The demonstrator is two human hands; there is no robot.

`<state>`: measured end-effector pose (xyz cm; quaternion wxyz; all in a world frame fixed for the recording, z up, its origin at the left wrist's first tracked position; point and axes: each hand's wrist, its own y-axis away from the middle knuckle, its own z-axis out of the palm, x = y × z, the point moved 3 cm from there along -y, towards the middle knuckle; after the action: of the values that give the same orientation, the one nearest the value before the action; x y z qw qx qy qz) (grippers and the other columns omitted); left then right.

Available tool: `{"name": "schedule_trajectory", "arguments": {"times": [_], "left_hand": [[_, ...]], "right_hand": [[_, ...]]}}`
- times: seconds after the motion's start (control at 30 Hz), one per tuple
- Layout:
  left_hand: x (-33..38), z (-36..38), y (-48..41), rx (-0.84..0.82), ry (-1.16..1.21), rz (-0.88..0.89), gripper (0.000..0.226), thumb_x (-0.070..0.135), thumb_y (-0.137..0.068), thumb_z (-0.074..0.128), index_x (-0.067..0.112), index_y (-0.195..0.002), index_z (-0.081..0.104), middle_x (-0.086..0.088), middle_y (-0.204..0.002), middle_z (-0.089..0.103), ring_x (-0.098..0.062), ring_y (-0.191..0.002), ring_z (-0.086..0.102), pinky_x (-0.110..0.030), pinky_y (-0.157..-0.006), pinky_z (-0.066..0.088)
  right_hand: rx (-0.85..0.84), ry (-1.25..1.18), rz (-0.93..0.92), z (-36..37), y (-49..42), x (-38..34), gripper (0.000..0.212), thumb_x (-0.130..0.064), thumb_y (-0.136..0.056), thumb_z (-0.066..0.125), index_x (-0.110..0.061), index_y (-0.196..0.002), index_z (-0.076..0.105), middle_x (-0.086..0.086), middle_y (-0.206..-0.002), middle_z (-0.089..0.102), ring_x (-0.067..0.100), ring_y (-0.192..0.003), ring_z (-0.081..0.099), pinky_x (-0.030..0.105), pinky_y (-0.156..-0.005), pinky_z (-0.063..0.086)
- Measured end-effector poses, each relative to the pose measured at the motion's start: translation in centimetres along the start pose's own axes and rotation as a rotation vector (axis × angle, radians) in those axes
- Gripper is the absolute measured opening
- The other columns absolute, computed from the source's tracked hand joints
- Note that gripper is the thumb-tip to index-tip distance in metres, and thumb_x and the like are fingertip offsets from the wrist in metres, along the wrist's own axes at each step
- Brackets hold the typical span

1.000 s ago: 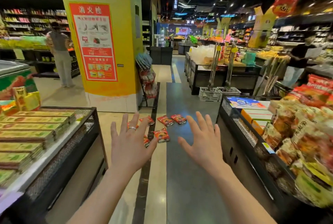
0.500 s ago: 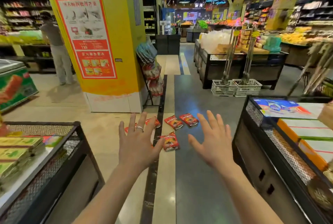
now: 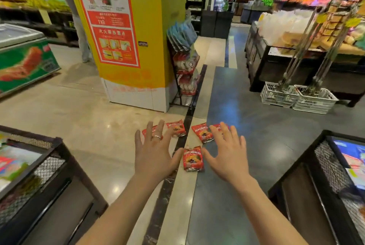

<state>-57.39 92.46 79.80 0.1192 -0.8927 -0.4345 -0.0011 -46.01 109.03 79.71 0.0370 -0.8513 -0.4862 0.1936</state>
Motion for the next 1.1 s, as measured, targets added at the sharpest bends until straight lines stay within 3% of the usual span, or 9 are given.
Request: {"name": "schedule_trajectory", "arguments": {"times": [0.13, 0.33, 0.57, 0.7, 0.8, 1.0, 1.1], "left_hand": [[-1.9, 6.2, -7.5, -0.013, 0.043, -0.026, 0.081, 0.073, -0.085, 0.021, 0.031, -0.152, 0.040, -0.005, -0.163, 0.030, -0.035, -0.152, 0.020, -0.063, -0.118, 0.010], [-4.3, 15.1, -19.3, -0.186, 0.091, -0.111, 0.094, 0.076, -0.078, 0.001, 0.033, -0.157, 0.025, -0.004, -0.167, 0.016, -0.031, -0.155, 0.005, -0.060, -0.120, 0.002], [-5.6, 23.9, -30.1, -0.353, 0.083, -0.185, 0.098, 0.078, -0.074, -0.004, 0.034, -0.157, 0.024, -0.002, -0.168, 0.014, -0.030, -0.155, 0.006, -0.059, -0.121, 0.005], [-6.3, 31.6, -34.5, -0.432, 0.063, -0.265, 0.082, 0.075, -0.087, 0.016, 0.032, -0.156, 0.030, -0.004, -0.164, 0.027, -0.033, -0.153, 0.018, -0.065, -0.118, 0.015], [-6.2, 37.9, -38.0, -0.519, 0.029, -0.347, 0.081, 0.076, -0.089, 0.021, 0.031, -0.156, 0.029, -0.004, -0.165, 0.025, -0.034, -0.153, 0.018, -0.064, -0.119, 0.014], [-6.2, 52.0, -45.3, -0.614, 0.032, -0.545, 0.087, 0.078, -0.083, 0.007, 0.036, -0.158, 0.019, 0.001, -0.168, 0.012, -0.030, -0.155, 0.009, -0.061, -0.121, 0.010], [-6.9, 59.8, -47.7, -0.667, 0.028, -0.617, 0.086, 0.076, -0.082, 0.013, 0.035, -0.158, 0.017, -0.001, -0.168, 0.011, -0.030, -0.155, 0.007, -0.059, -0.121, 0.013]], "right_hand": [[-0.121, 0.027, 0.008, 5.7, -7.8, 2.1, 0.081, -0.070, -0.082, 0.028, -0.036, -0.155, 0.022, 0.002, -0.165, 0.016, 0.029, -0.153, 0.005, 0.053, -0.120, 0.007], [-0.310, 0.052, 0.040, 14.6, -20.4, 4.7, 0.074, -0.063, -0.094, 0.043, -0.034, -0.157, 0.015, -0.001, -0.167, 0.004, 0.026, -0.153, -0.002, 0.051, -0.121, 0.005], [-0.436, 0.018, 0.093, 24.2, -31.3, 9.3, 0.074, -0.062, -0.092, 0.044, -0.032, -0.156, 0.021, 0.002, -0.166, 0.014, 0.030, -0.153, 0.007, 0.054, -0.119, 0.014], [-0.543, -0.048, 0.151, 31.6, -36.7, 13.1, 0.076, -0.061, -0.093, 0.050, -0.033, -0.156, 0.020, 0.000, -0.166, 0.012, 0.030, -0.153, 0.007, 0.053, -0.120, 0.014], [-0.635, -0.083, 0.154, 38.6, -40.5, 16.4, 0.077, -0.061, -0.092, 0.051, -0.031, -0.156, 0.020, 0.002, -0.166, 0.013, 0.031, -0.152, 0.010, 0.054, -0.118, 0.018], [-0.802, -0.093, 0.128, 53.8, -47.7, 23.0, 0.081, -0.061, -0.090, 0.050, -0.032, -0.157, 0.014, 0.005, -0.165, 0.015, 0.034, -0.150, 0.015, 0.055, -0.116, 0.025], [-0.830, -0.078, 0.138, 61.3, -49.6, 26.5, 0.081, -0.064, -0.088, 0.051, -0.033, -0.155, 0.016, 0.002, -0.164, 0.016, 0.032, -0.149, 0.017, 0.056, -0.115, 0.026]]}}
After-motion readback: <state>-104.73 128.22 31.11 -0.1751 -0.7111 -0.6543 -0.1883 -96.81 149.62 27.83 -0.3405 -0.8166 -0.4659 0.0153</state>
